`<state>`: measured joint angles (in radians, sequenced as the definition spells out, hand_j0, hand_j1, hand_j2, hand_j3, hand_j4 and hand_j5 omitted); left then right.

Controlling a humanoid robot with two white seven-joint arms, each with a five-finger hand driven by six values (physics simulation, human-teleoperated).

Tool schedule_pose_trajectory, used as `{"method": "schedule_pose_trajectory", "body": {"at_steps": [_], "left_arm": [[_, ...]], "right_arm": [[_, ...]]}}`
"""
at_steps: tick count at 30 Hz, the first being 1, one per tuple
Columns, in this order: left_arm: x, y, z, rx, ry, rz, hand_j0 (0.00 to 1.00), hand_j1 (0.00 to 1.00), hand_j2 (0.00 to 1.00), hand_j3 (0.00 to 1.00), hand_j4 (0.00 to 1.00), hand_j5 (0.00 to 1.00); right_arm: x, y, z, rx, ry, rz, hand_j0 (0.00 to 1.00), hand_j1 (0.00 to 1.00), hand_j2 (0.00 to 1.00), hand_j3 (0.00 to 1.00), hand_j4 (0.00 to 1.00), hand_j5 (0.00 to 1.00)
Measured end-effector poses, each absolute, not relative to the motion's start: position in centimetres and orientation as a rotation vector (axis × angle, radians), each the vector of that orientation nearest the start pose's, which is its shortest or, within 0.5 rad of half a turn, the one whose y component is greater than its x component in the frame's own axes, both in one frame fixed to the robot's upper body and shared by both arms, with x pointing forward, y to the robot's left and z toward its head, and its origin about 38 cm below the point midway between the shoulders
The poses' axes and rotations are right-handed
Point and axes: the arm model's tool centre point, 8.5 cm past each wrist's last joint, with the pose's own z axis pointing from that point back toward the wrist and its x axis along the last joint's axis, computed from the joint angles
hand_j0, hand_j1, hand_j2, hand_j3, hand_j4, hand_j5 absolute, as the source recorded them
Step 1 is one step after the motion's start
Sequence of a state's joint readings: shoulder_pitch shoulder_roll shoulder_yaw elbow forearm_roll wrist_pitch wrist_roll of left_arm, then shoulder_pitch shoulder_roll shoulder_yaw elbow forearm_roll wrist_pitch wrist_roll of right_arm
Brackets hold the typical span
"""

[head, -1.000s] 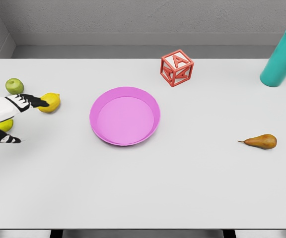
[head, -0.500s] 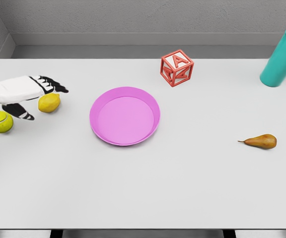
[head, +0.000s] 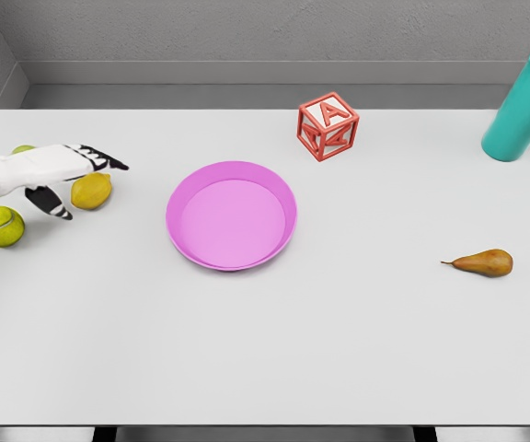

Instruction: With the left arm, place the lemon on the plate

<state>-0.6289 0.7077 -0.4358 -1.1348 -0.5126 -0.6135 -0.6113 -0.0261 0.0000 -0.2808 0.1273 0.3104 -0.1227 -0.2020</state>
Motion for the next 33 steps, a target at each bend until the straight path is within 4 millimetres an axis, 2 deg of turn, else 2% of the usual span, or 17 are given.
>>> {"method": "schedule_pose_trajectory", "body": {"at_steps": [3, 5, 11, 20, 23, 27, 33], "left_arm": [[47.0, 36.4, 17.7, 0.456, -1.204, -1.899, 1.0, 1.0, 1.0, 1.0, 1.0, 1.0], [47.7, 36.0, 18.4, 0.472, -1.206, -1.909, 1.0, 1.0, 1.0, 1.0, 1.0, 1.0], [47.9, 35.1, 16.5, 0.429, -1.169, -1.925, 1.0, 1.0, 1.0, 1.0, 1.0, 1.0], [48.1, 36.1, 15.7, 0.442, -1.107, -1.928, 1.0, 1.0, 1.0, 1.0, 1.0, 1.0], [48.9, 36.4, 16.9, 0.473, -1.107, -1.922, 1.0, 1.0, 1.0, 1.0, 1.0, 1.0], [48.9, 36.9, 16.0, 0.463, -1.069, -1.92, 1.0, 1.0, 1.0, 1.0, 1.0, 1.0], [49.4, 36.0, 16.0, 0.457, -1.073, -1.932, 1.0, 1.0, 1.0, 1.0, 1.0, 1.0]], "right_arm": [[-1.2, -27.6, -25.7, -0.251, -0.029, 0.026, 1.0, 1.0, 1.0, 1.0, 1.0, 1.0], [-1.2, -27.6, -25.7, -0.251, -0.029, 0.026, 1.0, 1.0, 1.0, 1.0, 1.0, 1.0], [-1.2, -27.6, -25.7, -0.251, -0.029, 0.026, 1.0, 1.0, 1.0, 1.0, 1.0, 1.0], [-1.2, -27.6, -25.7, -0.251, -0.029, 0.026, 1.0, 1.0, 1.0, 1.0, 1.0, 1.0], [-1.2, -27.6, -25.7, -0.251, -0.029, 0.026, 1.0, 1.0, 1.0, 1.0, 1.0, 1.0], [-1.2, -27.6, -25.7, -0.251, -0.029, 0.026, 1.0, 1.0, 1.0, 1.0, 1.0, 1.0], [-1.2, -27.6, -25.7, -0.251, -0.029, 0.026, 1.0, 1.0, 1.0, 1.0, 1.0, 1.0]]}}
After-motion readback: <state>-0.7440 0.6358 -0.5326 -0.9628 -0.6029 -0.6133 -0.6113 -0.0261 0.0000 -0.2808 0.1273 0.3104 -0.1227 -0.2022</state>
